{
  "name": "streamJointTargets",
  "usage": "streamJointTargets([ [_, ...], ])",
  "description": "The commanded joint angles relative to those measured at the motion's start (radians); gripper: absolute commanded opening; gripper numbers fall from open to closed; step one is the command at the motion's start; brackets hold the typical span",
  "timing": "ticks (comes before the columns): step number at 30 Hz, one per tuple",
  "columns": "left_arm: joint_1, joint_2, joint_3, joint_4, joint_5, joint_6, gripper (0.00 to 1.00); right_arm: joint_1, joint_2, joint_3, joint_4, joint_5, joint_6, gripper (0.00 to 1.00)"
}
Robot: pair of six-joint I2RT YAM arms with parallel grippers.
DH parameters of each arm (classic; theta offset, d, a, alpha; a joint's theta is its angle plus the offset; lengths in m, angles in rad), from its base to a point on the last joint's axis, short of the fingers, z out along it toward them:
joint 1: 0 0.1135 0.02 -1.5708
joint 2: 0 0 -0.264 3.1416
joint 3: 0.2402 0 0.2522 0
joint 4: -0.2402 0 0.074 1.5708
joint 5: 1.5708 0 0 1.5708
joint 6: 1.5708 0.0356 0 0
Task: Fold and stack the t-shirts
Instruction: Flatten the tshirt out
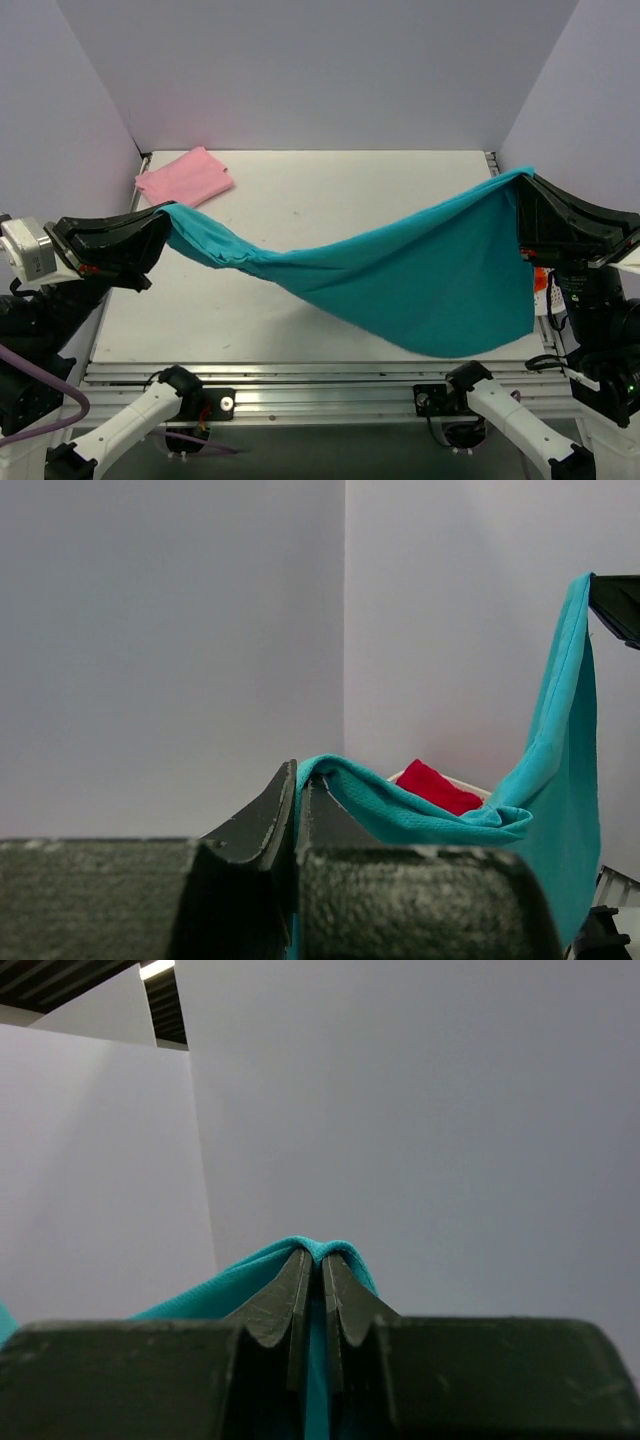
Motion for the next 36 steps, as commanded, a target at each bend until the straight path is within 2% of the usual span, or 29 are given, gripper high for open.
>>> streamJointTargets([
  [1, -0.001, -0.024, 0.015, 0.008, 0.022, -0.013, 0.02, -0.041, 0.008, 0.082, 0.017, -0.103, 0.036, 0.00],
  [5, -0.001, 0.023, 0.031, -0.018, -0.036, 0.001, 0.02, -0.132, 0.068, 0.161, -0.061, -0.077, 0.058, 0.00],
  [7, -0.001, 0.063, 0.022, -0.016, -0.078, 0.010, 0.02, -0.153, 0.139, 0.181, -0.102, -0.031, 0.061, 0.00],
  [8, -0.001, 0.078, -0.003, -0.010, -0.142, 0.010, 0.02, -0.153, 0.197, 0.182, -0.112, -0.004, 0.059, 0.00],
  [10, -0.001, 0.132, -0.034, 0.008, -0.214, 0.012, 0.02, -0.153, 0.264, 0.166, -0.119, 0.079, 0.058, 0.00],
  [11, -0.001, 0.155, -0.067, 0.017, -0.315, 0.010, 0.02, -0.153, 0.338, 0.124, -0.113, 0.104, 0.050, 0.00],
  [14, 0.023, 0.242, -0.150, 0.071, -0.411, 0.006, 0.02, -0.153, 0.483, 0.041, -0.054, 0.220, 0.050, 0.00],
  [15, 0.086, 0.264, -0.213, 0.121, -0.393, -0.022, 0.02, -0.153, 0.517, -0.017, -0.026, 0.272, 0.061, 0.00],
  [18, 0.231, 0.376, -0.335, 0.249, -0.246, -0.123, 0.02, -0.157, 0.681, -0.066, 0.034, 0.331, 0.084, 0.00],
  [19, 0.297, 0.449, -0.359, 0.281, -0.242, -0.134, 0.02, -0.160, 0.726, -0.068, 0.055, 0.360, 0.089, 0.00],
  [21, 0.333, 0.544, -0.385, 0.358, -0.250, -0.139, 0.02, -0.166, 0.870, -0.060, 0.081, 0.374, 0.099, 0.00],
  [22, 0.367, 0.666, -0.376, 0.405, -0.232, -0.137, 0.02, -0.170, 0.930, -0.030, 0.097, 0.383, 0.105, 0.00],
  [24, 0.390, 0.811, -0.322, 0.453, -0.216, -0.134, 0.02, -0.183, 1.115, 0.030, 0.097, 0.407, 0.115, 0.00],
  [25, 0.407, 0.965, -0.229, 0.458, -0.196, -0.126, 0.02, -0.189, 1.184, 0.111, 0.085, 0.418, 0.125, 0.00],
  [26, 0.411, 1.044, -0.177, 0.486, -0.172, -0.123, 0.02, -0.199, 1.310, 0.151, 0.083, 0.437, 0.135, 0.00],
  [27, 0.414, 1.116, -0.120, 0.494, -0.155, -0.116, 0.02, -0.204, 1.369, 0.196, 0.084, 0.438, 0.145, 0.00],
  [28, 0.421, 1.258, 0.017, 0.493, -0.127, -0.116, 0.02, -0.210, 1.430, 0.296, 0.072, 0.435, 0.162, 0.00],
  [30, 0.430, 1.458, 0.169, 0.470, -0.072, -0.122, 0.02, -0.225, 1.588, 0.410, 0.063, 0.458, 0.179, 0.00],
  [31, 0.431, 1.514, 0.260, 0.446, -0.049, -0.123, 0.02, -0.230, 1.646, 0.479, 0.024, 0.460, 0.182, 0.00],
  [32, 0.434, 1.573, 0.434, 0.397, -0.031, -0.116, 0.02, -0.236, 1.749, 0.623, 0.000, 0.495, 0.196, 0.00],
  [34, 0.434, 1.738, 0.625, 0.312, -0.026, -0.117, 0.04, -0.249, 1.838, 0.752, -0.046, 0.509, 0.198, 0.00],
  [35, 0.436, 1.800, 0.842, 0.224, -0.035, -0.116, 0.14, -0.255, 1.922, 0.903, -0.078, 0.513, 0.207, 0.18],
  [36, 0.437, 1.916, 0.955, 0.174, -0.044, -0.122, 0.67, -0.265, 1.958, 0.972, -0.143, 0.532, 0.217, 0.93],
])
